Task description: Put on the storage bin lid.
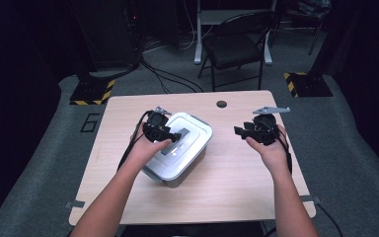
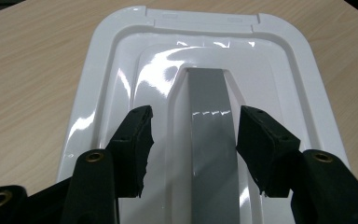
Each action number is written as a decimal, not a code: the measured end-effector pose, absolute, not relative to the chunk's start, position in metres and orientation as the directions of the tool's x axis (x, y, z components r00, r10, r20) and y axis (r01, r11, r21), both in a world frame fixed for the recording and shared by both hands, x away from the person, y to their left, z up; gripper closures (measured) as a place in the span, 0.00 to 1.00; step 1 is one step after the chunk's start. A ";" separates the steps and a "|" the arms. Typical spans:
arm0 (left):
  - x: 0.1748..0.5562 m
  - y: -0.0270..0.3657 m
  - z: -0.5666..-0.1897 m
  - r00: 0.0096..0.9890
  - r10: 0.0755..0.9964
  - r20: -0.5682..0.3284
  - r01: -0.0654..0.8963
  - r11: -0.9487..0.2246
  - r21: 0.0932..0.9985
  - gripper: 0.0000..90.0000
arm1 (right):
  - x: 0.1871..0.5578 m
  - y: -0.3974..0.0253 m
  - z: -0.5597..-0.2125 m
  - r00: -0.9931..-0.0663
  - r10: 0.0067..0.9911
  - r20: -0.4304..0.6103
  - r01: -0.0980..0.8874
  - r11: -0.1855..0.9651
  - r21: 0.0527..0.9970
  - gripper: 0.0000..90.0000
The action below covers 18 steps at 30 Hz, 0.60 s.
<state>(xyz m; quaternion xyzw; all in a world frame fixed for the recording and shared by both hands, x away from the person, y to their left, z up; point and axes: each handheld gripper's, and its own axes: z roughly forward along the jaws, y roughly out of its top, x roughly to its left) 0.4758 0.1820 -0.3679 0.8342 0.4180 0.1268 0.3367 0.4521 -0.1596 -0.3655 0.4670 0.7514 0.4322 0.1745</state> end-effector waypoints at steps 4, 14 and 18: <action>0.479 0.183 -0.368 0.614 0.786 -0.071 0.616 -0.421 0.666 0.49 | 0.452 -0.160 -0.365 -0.503 0.853 0.139 0.549 0.191 0.814 0.58; 0.479 0.193 -0.361 0.602 0.795 -0.078 0.605 -0.390 0.694 0.49 | 0.451 -0.165 -0.366 -0.495 0.857 0.140 0.551 0.185 0.814 0.58; 0.477 0.206 -0.355 0.581 0.811 -0.070 0.604 -0.372 0.705 0.49 | 0.450 -0.166 -0.364 -0.488 0.861 0.142 0.548 0.176 0.818 0.58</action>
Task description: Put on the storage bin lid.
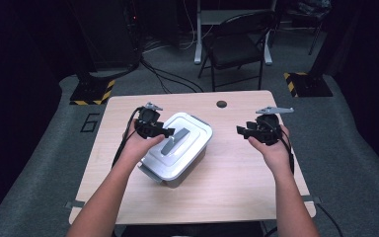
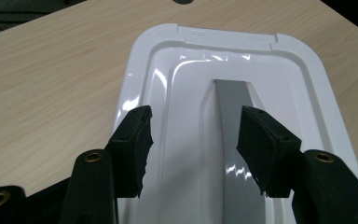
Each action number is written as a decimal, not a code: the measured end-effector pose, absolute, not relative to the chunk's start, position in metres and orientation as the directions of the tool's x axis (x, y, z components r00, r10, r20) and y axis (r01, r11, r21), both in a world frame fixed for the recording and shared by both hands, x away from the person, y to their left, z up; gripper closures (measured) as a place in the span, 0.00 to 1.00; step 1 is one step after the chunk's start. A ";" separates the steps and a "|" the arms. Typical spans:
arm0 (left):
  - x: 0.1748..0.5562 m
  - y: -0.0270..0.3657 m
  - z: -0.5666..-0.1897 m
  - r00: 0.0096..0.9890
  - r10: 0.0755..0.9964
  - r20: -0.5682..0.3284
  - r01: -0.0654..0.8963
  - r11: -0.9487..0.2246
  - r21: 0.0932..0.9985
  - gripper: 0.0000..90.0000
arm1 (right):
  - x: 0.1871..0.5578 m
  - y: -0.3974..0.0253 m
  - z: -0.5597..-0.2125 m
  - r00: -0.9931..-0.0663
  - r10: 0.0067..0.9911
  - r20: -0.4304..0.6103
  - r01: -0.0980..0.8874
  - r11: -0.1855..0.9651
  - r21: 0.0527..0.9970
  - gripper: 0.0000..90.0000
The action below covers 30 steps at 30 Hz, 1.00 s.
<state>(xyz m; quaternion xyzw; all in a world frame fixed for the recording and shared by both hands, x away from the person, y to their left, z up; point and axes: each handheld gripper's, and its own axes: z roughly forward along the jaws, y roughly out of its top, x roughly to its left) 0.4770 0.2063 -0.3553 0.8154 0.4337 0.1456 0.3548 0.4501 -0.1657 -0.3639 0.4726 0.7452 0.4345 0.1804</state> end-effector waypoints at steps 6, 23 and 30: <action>0.475 0.228 -0.348 0.554 0.830 -0.070 0.605 -0.344 0.718 0.49 | 0.449 -0.164 -0.361 -0.492 0.860 0.134 0.542 0.182 0.821 0.57; 0.469 0.293 -0.340 0.424 0.902 -0.083 0.629 -0.227 0.744 0.49 | 0.449 -0.163 -0.362 -0.493 0.861 0.122 0.549 0.199 0.812 0.57; 0.467 0.309 -0.343 0.384 0.918 -0.102 0.630 -0.180 0.755 0.49 | 0.449 -0.166 -0.361 -0.488 0.864 0.124 0.549 0.193 0.813 0.57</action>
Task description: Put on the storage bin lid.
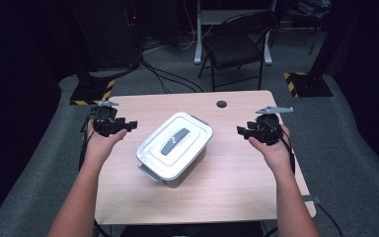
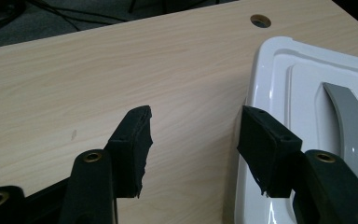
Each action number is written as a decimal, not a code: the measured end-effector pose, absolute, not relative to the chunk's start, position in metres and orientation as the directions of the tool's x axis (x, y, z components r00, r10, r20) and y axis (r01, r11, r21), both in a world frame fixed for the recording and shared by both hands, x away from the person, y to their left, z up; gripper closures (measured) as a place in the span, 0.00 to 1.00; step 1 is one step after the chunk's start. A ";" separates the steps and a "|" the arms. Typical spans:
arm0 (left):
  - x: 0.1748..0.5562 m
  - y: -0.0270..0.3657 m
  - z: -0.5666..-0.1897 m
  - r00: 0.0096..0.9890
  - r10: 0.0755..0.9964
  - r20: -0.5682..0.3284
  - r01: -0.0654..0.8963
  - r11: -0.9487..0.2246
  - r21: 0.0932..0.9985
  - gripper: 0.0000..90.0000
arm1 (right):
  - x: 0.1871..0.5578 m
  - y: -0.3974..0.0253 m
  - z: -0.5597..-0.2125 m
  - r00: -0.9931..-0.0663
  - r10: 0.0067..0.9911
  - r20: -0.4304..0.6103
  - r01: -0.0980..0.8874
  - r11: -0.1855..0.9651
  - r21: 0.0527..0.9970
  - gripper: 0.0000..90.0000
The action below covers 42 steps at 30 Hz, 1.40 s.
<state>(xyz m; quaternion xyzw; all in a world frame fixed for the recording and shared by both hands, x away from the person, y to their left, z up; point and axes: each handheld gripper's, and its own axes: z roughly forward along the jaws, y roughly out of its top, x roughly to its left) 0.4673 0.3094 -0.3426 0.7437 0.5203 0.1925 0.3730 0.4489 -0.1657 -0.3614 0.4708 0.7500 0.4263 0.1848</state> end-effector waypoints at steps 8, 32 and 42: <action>0.462 0.323 -0.349 0.353 0.930 -0.103 0.629 -0.154 0.762 0.49 | 0.448 -0.167 -0.361 -0.488 0.863 0.128 0.552 0.192 0.811 0.56; 0.448 0.363 -0.397 0.313 0.945 -0.099 0.635 -0.131 0.761 0.49 | 0.452 -0.165 -0.369 -0.483 0.866 0.132 0.576 0.201 0.793 0.56; 0.443 0.364 -0.424 0.314 0.943 -0.106 0.636 -0.126 0.761 0.48 | 0.454 -0.164 -0.372 -0.485 0.865 0.127 0.571 0.203 0.796 0.56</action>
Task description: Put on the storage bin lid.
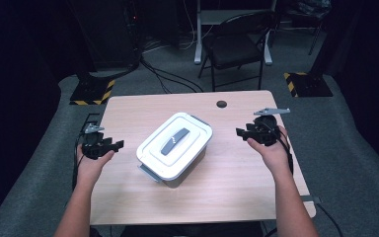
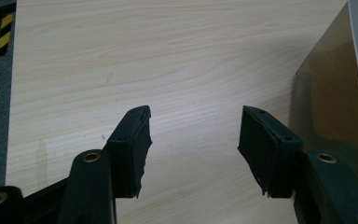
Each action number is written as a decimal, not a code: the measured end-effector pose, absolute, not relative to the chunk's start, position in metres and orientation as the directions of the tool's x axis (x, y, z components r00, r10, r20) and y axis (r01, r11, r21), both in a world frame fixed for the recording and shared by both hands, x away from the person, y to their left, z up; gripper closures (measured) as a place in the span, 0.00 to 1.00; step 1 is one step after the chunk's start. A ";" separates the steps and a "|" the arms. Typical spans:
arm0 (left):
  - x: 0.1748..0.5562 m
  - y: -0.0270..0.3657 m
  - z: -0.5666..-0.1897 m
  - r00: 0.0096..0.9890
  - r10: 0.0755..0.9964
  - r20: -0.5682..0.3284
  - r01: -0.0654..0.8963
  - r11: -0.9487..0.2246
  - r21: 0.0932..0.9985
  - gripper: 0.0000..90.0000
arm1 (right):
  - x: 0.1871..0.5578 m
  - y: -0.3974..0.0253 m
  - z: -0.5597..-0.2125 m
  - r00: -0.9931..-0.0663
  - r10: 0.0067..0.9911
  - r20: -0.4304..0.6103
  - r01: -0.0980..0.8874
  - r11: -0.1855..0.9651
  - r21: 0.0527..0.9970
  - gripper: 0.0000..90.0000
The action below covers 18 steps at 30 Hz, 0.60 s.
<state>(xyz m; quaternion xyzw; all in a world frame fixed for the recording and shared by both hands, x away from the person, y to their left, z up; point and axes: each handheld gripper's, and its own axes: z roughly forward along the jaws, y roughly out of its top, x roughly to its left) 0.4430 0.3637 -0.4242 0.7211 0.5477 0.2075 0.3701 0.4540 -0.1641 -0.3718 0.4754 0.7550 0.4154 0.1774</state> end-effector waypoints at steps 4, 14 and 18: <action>0.442 0.363 -0.432 0.313 0.945 -0.098 0.637 -0.132 0.759 0.48 | 0.455 -0.163 -0.373 -0.486 0.865 0.128 0.576 0.207 0.791 0.56; 0.439 0.365 -0.457 0.341 0.936 -0.089 0.650 -0.166 0.742 0.47 | 0.457 -0.162 -0.378 -0.487 0.865 0.123 0.583 0.217 0.783 0.56; 0.436 0.367 -0.464 0.348 0.934 -0.085 0.639 -0.169 0.750 0.47 | 0.458 -0.162 -0.380 -0.486 0.865 0.123 0.585 0.218 0.782 0.56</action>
